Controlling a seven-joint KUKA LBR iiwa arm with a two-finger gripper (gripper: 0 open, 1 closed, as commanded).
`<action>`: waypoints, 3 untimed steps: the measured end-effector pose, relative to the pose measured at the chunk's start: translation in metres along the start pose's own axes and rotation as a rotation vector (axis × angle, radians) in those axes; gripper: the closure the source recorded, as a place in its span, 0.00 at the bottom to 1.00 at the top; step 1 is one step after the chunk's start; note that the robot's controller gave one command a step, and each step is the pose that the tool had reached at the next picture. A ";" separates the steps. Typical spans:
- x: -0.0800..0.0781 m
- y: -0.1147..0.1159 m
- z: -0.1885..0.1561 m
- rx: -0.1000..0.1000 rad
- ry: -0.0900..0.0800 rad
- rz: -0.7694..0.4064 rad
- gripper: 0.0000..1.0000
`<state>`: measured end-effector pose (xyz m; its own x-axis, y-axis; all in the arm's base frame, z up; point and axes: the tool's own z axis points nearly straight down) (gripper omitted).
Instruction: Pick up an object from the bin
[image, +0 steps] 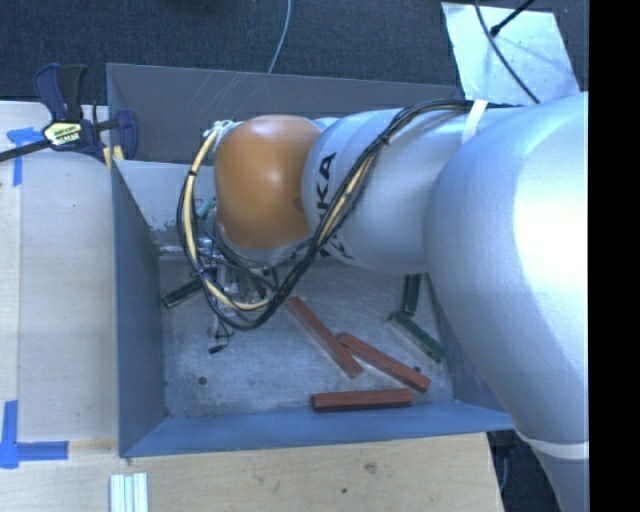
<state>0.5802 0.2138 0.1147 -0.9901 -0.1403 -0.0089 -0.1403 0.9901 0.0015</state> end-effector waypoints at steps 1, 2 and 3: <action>0.062 -0.019 -0.015 0.001 0.010 -0.133 0.00; 0.001 0.008 -0.018 0.000 0.006 -0.108 0.00; -0.035 -0.003 0.035 0.000 0.003 -0.313 0.00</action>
Offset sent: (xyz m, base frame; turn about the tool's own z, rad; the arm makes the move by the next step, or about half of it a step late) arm 0.0402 0.0310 0.0137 -0.0735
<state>0.6157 0.2159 0.0803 -0.8986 -0.4387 -0.0058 -0.4387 0.8987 -0.0007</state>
